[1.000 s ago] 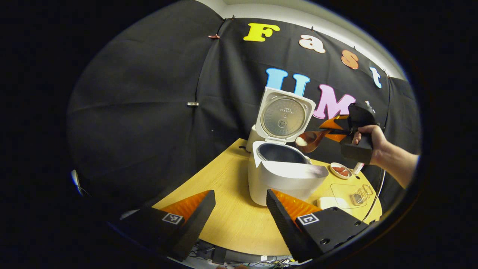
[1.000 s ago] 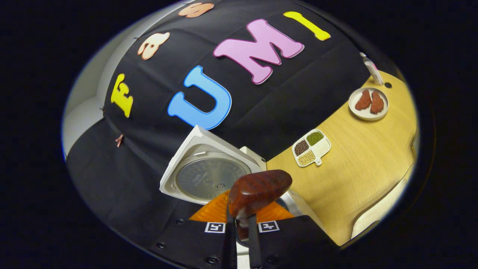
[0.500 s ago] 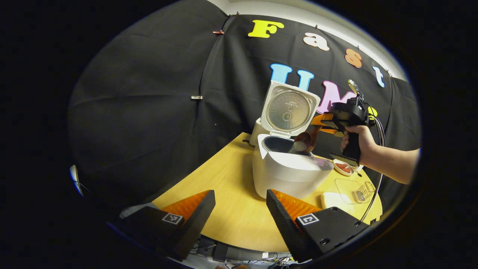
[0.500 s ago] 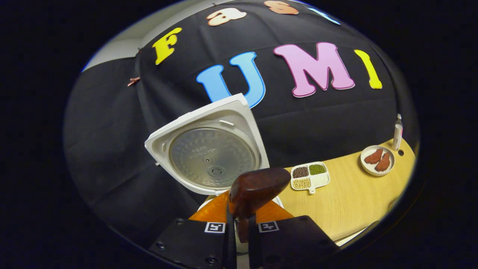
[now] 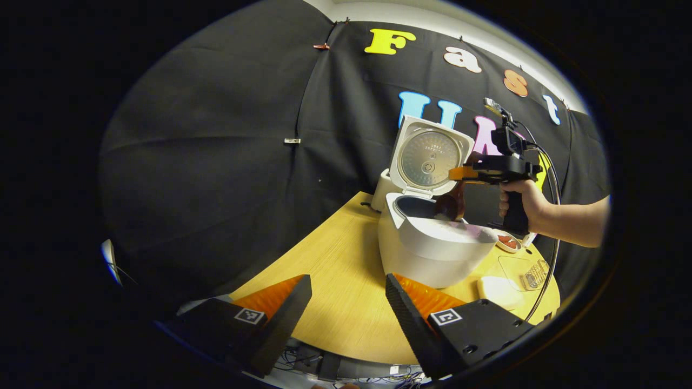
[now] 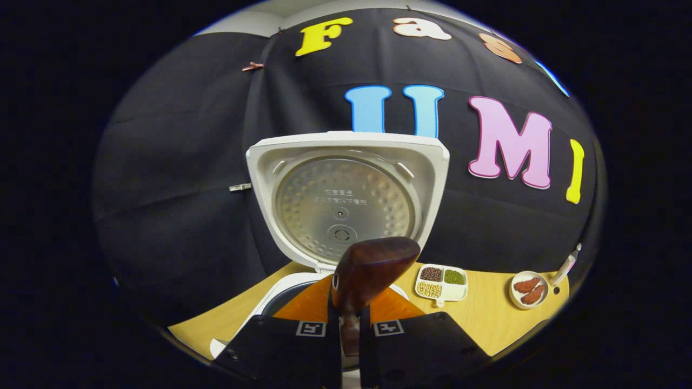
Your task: Close the left gripper, press the button to open the rice cooker; take a wooden spoon from the chopstick holder with the right hand, scoop a spoonful of rice and pour it into the rice cooker, then put the wooden spoon back into the chopstick holder.
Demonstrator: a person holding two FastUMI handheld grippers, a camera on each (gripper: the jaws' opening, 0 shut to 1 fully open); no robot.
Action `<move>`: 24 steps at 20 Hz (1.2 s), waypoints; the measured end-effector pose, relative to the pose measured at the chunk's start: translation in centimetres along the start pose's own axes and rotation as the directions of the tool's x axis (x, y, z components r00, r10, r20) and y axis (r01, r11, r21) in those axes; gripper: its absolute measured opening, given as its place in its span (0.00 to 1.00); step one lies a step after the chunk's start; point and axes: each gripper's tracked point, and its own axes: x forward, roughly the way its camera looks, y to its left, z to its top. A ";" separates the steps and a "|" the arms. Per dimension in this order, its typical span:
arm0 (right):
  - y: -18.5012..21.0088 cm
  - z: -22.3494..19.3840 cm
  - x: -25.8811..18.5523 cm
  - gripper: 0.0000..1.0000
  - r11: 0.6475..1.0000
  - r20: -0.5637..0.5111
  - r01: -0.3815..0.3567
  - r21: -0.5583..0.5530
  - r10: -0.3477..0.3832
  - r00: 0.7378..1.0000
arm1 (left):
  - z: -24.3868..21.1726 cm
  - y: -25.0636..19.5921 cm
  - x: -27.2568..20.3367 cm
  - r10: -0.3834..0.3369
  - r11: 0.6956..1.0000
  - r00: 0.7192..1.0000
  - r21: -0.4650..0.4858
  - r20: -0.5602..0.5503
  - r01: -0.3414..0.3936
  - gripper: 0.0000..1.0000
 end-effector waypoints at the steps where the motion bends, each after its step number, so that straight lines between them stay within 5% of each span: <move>1: 0.4 0.0 0.1 0.17 1.000 0.002 -0.003 -0.023 0.003 1.000 | 0.0 -0.2 -0.1 0.001 1.000 1.000 -0.002 0.003 -0.001 0.95; 8: 2.7 0.6 0.4 0.17 0.983 0.026 -0.045 -0.180 0.050 0.998 | -0.2 0.1 0.2 0.014 1.000 1.000 -0.023 0.009 -0.014 0.95; 16: -0.7 2.4 -0.4 0.17 0.996 0.002 -0.007 0.085 0.007 1.000 | 1.1 -1.2 0.0 0.011 1.000 0.999 -0.009 0.033 -0.011 0.95; 24: -7.8 4.6 -5.3 0.17 0.971 0.021 0.029 0.238 -0.035 0.999 | 4.7 -8.2 0.0 -0.075 0.997 0.994 0.033 0.084 0.073 0.95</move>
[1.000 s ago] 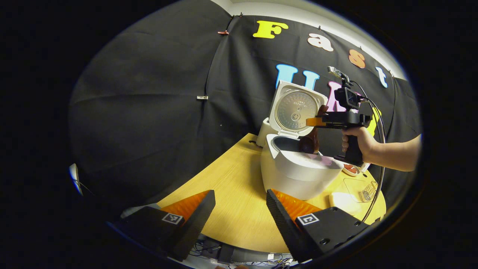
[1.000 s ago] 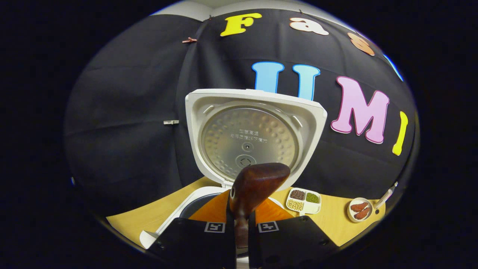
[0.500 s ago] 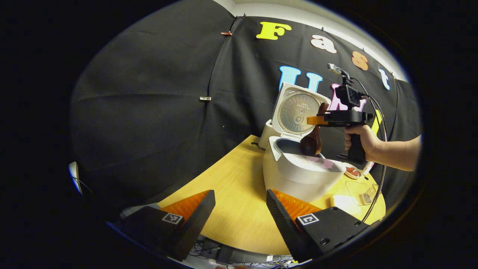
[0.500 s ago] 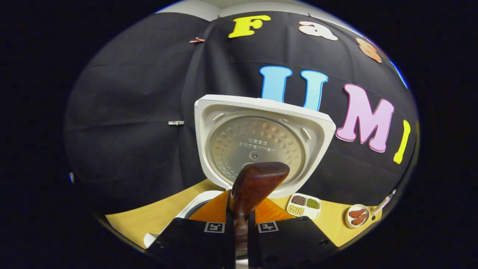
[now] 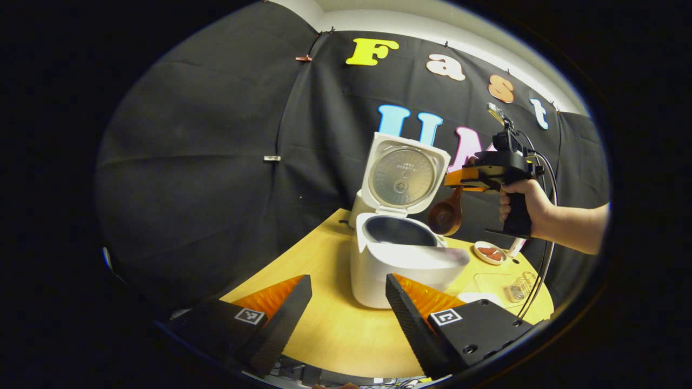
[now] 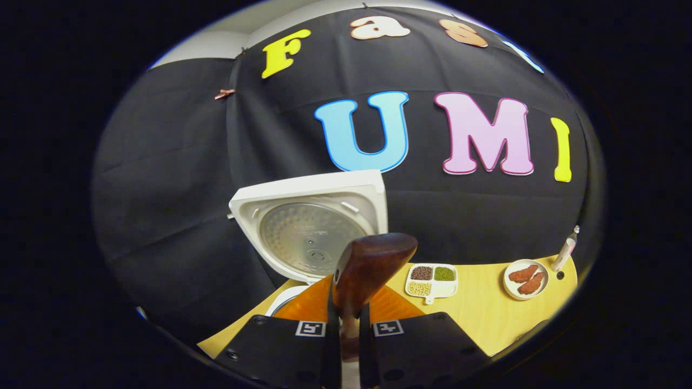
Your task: Close the left gripper, press the button to open the rice cooker; take a wooden spoon from the chopstick holder with the right hand, scoop a spoonful of rice and pour it into the rice cooker, then put the wooden spoon back into the chopstick holder.
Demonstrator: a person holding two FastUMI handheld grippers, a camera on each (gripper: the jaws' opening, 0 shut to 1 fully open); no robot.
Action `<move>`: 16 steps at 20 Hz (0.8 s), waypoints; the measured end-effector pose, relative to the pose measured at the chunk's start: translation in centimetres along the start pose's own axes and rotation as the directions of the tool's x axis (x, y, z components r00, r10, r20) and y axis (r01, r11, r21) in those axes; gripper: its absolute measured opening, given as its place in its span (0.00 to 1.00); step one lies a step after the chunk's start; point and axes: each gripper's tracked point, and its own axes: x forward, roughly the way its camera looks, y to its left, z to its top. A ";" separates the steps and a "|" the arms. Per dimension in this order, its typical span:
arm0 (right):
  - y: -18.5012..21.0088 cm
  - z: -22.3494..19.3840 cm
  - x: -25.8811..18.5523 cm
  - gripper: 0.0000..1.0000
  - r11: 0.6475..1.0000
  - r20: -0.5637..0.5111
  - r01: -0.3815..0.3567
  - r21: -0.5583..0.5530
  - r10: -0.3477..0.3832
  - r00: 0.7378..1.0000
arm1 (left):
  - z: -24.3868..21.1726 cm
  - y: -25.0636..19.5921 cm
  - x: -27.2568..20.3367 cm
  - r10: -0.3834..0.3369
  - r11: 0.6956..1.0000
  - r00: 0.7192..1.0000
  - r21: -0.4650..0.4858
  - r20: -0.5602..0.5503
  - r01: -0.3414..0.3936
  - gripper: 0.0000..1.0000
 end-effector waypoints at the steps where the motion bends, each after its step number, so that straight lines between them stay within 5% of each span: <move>1: -1.2 0.5 -0.8 0.17 1.000 0.001 0.006 0.008 -0.006 1.000 | 0.5 -1.0 0.1 -0.009 1.000 1.000 0.006 0.007 0.009 0.95; 8: -12.7 4.5 -7.4 0.17 0.993 0.057 0.105 0.055 -0.108 0.993 | 2.5 -8.6 1.2 -0.053 0.998 0.998 -0.022 0.044 0.054 0.95; 16: -27.5 4.0 -14.3 0.17 0.955 0.058 0.263 0.137 -0.273 0.960 | 2.8 -12.6 1.4 -0.006 0.998 0.999 -0.066 0.047 0.009 0.95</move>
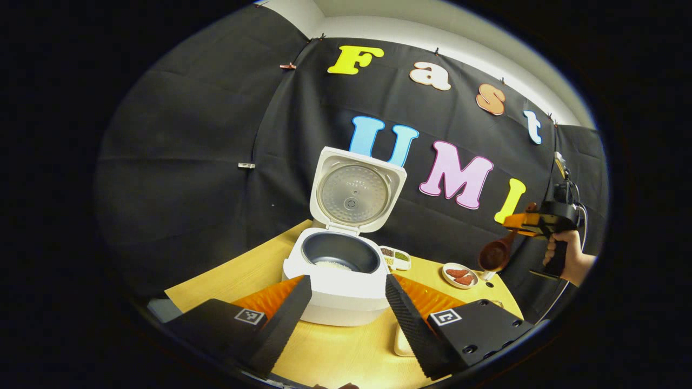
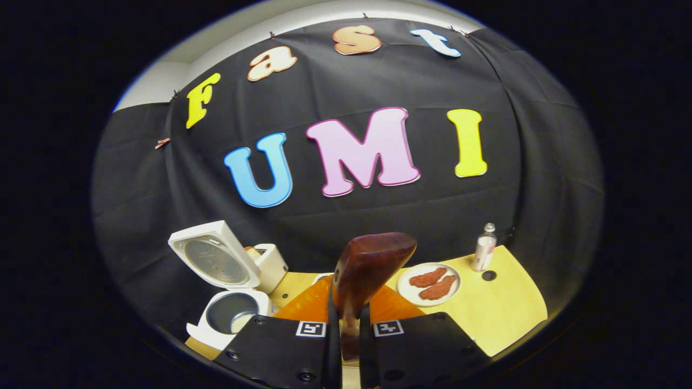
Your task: Close the left gripper, press the button to open the rice cooker; take a wooden spoon from the chopstick holder with the right hand, scoop a spoonful of rice and pour it into the rice cooker, then put the wooden spoon back into the chopstick holder.
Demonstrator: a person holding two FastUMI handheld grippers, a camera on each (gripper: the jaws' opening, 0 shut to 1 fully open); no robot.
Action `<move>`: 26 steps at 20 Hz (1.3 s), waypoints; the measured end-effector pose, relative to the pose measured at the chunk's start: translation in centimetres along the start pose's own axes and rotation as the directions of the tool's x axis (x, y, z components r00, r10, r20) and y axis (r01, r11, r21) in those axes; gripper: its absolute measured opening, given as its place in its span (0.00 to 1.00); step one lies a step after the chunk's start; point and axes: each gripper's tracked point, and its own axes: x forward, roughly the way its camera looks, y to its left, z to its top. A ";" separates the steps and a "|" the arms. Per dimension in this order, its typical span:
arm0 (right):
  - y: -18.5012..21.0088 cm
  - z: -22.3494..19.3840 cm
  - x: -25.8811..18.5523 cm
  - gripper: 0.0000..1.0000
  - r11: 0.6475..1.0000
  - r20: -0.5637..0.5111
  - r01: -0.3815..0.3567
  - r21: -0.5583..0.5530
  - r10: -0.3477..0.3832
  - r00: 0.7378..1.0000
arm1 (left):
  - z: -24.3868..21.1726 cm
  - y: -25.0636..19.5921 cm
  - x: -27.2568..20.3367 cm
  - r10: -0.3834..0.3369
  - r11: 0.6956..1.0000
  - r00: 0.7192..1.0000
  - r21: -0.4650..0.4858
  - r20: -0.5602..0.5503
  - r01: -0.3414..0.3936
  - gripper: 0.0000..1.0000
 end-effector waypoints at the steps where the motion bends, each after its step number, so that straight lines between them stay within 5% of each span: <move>1: -1.8 -0.2 -0.1 0.17 1.000 -0.004 0.024 0.013 -0.024 1.000 | -0.1 -0.1 0.0 0.012 1.000 1.000 0.003 -0.003 -0.012 0.95; 13: -16.9 -7.6 -1.2 0.12 0.968 -0.112 0.210 0.134 -0.196 0.974 | -1.7 -2.5 -1.3 0.105 0.992 0.994 -0.072 -0.041 -0.108 0.95; 26: -20.5 -18.2 -0.7 0.17 0.924 -0.249 0.319 0.212 -0.265 0.932 | -1.2 -5.8 -0.4 0.077 0.996 0.996 0.045 -0.050 -0.074 0.95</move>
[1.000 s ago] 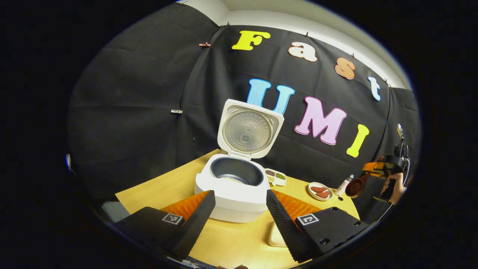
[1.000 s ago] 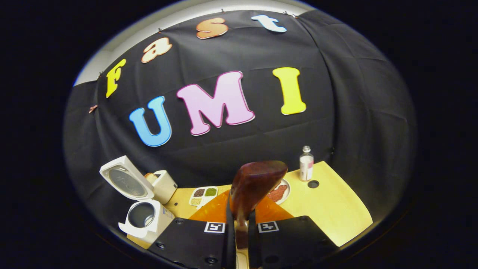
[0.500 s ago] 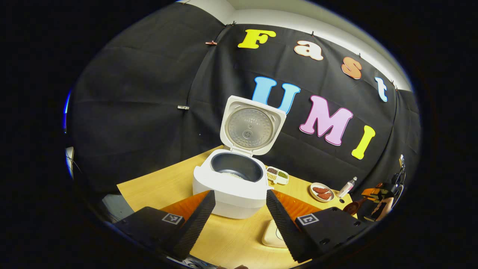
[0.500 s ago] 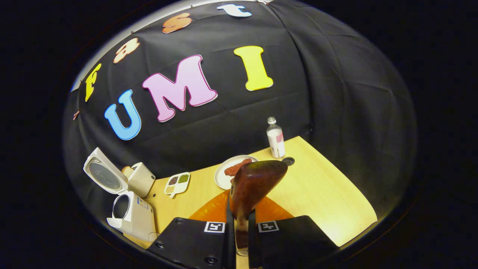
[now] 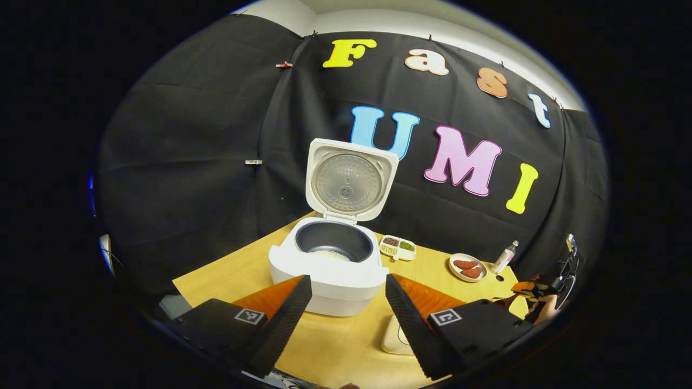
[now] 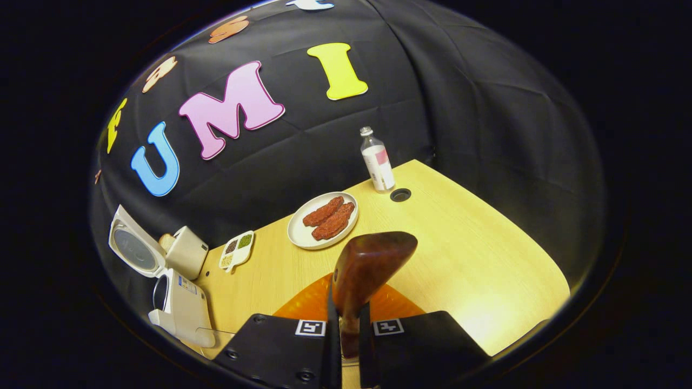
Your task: Close the left gripper, press the button to open the rice cooker; take a wooden spoon from the chopstick holder with the right hand, scoop a spoonful of rice and pour it into the rice cooker, then put the wooden spoon back into the chopstick holder.
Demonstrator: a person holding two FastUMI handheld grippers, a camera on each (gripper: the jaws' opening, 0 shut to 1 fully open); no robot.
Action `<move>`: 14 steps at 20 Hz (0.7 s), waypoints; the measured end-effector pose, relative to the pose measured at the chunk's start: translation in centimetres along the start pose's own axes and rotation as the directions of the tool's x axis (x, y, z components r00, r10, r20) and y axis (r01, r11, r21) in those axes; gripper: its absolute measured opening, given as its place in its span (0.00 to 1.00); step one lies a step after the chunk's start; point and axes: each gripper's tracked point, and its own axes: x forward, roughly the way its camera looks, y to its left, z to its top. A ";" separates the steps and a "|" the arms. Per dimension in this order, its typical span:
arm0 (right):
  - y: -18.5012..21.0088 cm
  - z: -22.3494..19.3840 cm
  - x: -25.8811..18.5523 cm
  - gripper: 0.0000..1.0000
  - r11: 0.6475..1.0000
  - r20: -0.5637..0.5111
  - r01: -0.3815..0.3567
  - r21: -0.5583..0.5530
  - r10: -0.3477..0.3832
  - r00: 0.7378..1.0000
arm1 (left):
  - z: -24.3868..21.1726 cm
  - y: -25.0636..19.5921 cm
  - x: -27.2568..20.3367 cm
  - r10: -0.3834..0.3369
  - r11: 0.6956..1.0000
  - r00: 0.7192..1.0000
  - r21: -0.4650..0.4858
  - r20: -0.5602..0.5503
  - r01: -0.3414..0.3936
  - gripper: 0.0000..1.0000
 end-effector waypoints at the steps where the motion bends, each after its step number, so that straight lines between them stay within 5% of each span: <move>1: -0.1 -0.3 0.2 0.17 1.000 0.000 0.004 -0.006 -0.004 1.000 | 0.2 -0.3 -0.1 -0.011 1.000 1.000 0.004 0.004 0.011 0.95; 5: 0.6 -1.4 -0.4 0.23 1.000 -0.011 -0.006 -0.015 0.006 1.000 | 0.3 -1.0 -0.2 -0.034 0.999 0.999 0.022 0.006 0.034 0.95; 6: 0.4 -1.2 -0.5 0.14 1.000 -0.001 0.005 -0.025 -0.005 1.000 | 0.5 -0.9 -0.2 -0.038 0.999 0.999 0.019 0.007 0.038 0.95; 7: 0.5 -0.9 -0.7 0.22 1.000 0.010 0.003 -0.028 -0.003 1.000 | 0.7 -1.0 -0.1 -0.042 0.999 0.999 0.015 0.007 0.042 0.95; 8: 0.7 -0.7 -0.9 0.47 1.000 0.013 -0.001 -0.023 0.001 1.000 | 0.8 -1.0 -0.1 -0.045 0.999 0.999 0.013 0.008 0.045 0.95; 10: 0.6 -0.7 -1.6 0.66 1.000 0.006 0.004 -0.016 -0.004 1.000 | 1.0 -1.1 -0.2 -0.060 0.998 0.998 0.008 0.011 0.060 0.95; 12: -0.4 -0.6 -1.9 0.96 0.999 0.007 0.031 -0.018 -0.031 1.000 | 1.6 -1.1 -0.2 -0.074 0.997 0.997 -0.006 0.019 0.074 0.95; 14: -0.4 -0.2 -2.9 0.98 0.999 0.020 0.034 -0.020 -0.034 0.999 | 2.3 -1.1 -0.2 -0.086 0.996 0.996 -0.004 0.031 0.086 0.95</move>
